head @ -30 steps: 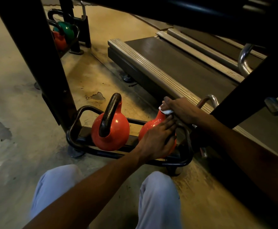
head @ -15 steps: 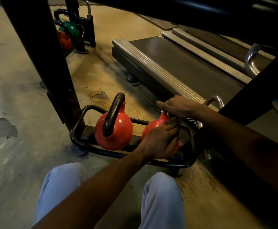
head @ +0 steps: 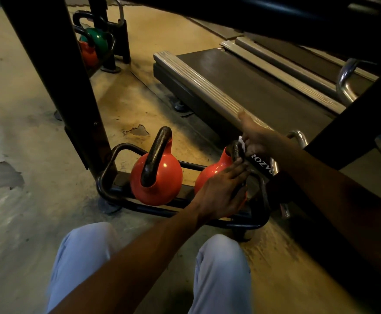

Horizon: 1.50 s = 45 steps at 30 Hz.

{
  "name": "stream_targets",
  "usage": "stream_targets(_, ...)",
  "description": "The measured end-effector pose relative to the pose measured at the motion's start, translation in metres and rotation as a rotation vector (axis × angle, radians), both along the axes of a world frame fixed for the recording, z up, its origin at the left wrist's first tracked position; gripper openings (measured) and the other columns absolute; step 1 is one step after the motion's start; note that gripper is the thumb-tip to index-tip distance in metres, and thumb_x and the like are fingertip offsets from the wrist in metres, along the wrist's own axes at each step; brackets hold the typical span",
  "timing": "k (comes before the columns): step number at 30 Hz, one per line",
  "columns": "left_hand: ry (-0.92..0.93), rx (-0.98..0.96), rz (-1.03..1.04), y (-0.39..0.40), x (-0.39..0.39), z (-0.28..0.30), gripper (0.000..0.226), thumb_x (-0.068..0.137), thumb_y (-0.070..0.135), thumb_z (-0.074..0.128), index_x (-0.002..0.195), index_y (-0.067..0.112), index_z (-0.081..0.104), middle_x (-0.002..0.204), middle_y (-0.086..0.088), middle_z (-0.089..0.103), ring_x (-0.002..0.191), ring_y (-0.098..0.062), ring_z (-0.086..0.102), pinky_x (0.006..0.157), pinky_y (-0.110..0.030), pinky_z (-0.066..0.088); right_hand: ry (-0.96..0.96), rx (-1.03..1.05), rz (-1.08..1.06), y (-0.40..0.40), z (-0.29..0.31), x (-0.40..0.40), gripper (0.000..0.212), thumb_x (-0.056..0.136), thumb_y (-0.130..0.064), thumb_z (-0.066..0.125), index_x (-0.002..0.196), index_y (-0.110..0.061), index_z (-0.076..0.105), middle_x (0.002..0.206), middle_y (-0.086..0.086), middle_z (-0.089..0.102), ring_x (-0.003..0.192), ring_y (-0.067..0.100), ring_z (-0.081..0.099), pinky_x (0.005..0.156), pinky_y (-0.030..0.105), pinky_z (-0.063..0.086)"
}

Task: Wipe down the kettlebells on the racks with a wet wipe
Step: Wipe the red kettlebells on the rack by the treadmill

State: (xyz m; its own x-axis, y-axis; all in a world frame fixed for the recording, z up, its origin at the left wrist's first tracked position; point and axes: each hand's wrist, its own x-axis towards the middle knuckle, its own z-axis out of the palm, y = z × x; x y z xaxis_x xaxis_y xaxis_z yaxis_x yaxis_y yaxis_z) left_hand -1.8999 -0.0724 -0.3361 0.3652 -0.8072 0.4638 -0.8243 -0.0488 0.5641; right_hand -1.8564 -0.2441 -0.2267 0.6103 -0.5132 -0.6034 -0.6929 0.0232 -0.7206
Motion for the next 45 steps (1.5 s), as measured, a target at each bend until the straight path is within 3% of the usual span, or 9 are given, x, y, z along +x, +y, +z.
stream_targets(3,0.012,0.014,0.016,-0.002,0.000,-0.001,0.052,0.108,0.027,0.051,0.157,0.012,0.045,0.168,-0.006,0.035,0.160,-0.017,0.020,0.124,-0.019,0.014,0.041,0.225,-0.109,-0.016,0.003,-0.006,0.103,0.099,-0.076,0.030,0.162,0.005,0.012,0.165,0.027,0.028,0.132,0.042,0.049,0.098,0.053,0.047)
stream_targets(6,0.012,0.013,0.020,-0.002,-0.001,-0.001,0.052,0.108,0.025,0.051,0.157,0.011,0.045,0.169,-0.006,0.033,0.160,-0.016,0.018,0.122,-0.010,0.003,0.082,0.326,-0.115,-0.027,0.000,-0.020,0.104,0.099,-0.075,0.031,0.160,0.008,0.014,0.163,0.031,0.026,0.145,0.044,0.038,0.116,0.052,0.036)
stream_targets(10,0.013,0.013,0.000,-0.003,0.001,-0.004,0.053,0.106,0.024,0.053,0.157,0.010,0.045,0.169,-0.006,0.032,0.161,-0.015,0.016,0.125,-0.015,0.007,0.033,0.427,-0.137,-0.029,0.000,-0.027,0.104,0.097,-0.074,0.033,0.160,0.006,0.015,0.162,0.033,0.030,0.145,0.048,0.037,0.118,0.055,0.033)
stream_targets(14,-0.012,0.041,-0.009,-0.005,0.002,-0.005,0.055,0.106,0.027,0.051,0.158,0.011,0.044,0.170,-0.004,0.030,0.161,-0.014,0.014,0.128,-0.026,0.019,0.015,0.403,-0.139,-0.015,0.001,-0.025,0.106,0.098,-0.073,0.034,0.157,0.012,0.016,0.144,0.033,0.045,0.127,0.045,0.052,0.095,0.052,0.044)
stream_targets(18,0.004,0.021,0.009,-0.003,-0.001,-0.004,0.053,0.107,0.027,0.052,0.158,0.010,0.044,0.169,-0.006,0.034,0.160,-0.016,0.020,0.126,-0.018,0.012,0.096,0.507,-0.119,-0.035,-0.002,-0.038,0.110,0.095,-0.079,0.031,0.156,0.012,0.024,0.140,0.042,0.051,0.132,0.050,0.051,0.109,0.056,0.040)
stream_targets(24,0.000,0.007,0.012,-0.005,0.000,-0.005,0.052,0.108,0.026,0.054,0.156,0.008,0.046,0.167,-0.007,0.037,0.159,-0.016,0.023,0.126,-0.017,0.009,-0.106,0.706,-0.375,-0.017,-0.021,-0.050,0.100,0.095,-0.076,0.039,0.108,0.023,0.048,0.104,0.033,0.070,0.106,0.040,0.065,0.087,0.046,0.052)
stream_targets(32,-0.003,0.020,0.018,-0.006,0.000,-0.006,0.054,0.109,0.028,0.052,0.159,0.010,0.041,0.169,-0.006,0.034,0.160,-0.014,0.019,0.126,-0.017,0.007,-0.067,0.736,-0.336,-0.015,-0.048,-0.046,0.101,0.089,-0.083,0.034,0.143,0.000,0.052,0.103,0.018,0.070,0.084,0.029,0.067,0.084,0.032,0.053)
stream_targets(41,0.011,-0.007,0.017,-0.003,-0.002,-0.003,0.053,0.108,0.024,0.054,0.158,0.010,0.043,0.167,-0.006,0.037,0.159,-0.013,0.022,0.125,-0.015,0.008,-0.194,0.775,-0.339,-0.022,-0.050,-0.064,0.111,0.087,-0.085,0.038,0.144,0.009,0.050,0.126,0.028,0.067,0.118,0.038,0.064,0.102,0.043,0.049)
stream_targets(45,0.027,-0.008,0.014,-0.003,-0.004,-0.002,0.051,0.108,0.025,0.054,0.157,0.010,0.045,0.167,-0.007,0.038,0.159,-0.015,0.023,0.124,-0.012,0.005,-0.224,0.841,-0.275,-0.021,-0.055,-0.083,0.109,0.087,-0.085,0.040,0.146,0.006,0.049,0.120,0.024,0.071,0.100,0.038,0.074,0.095,0.045,0.052)
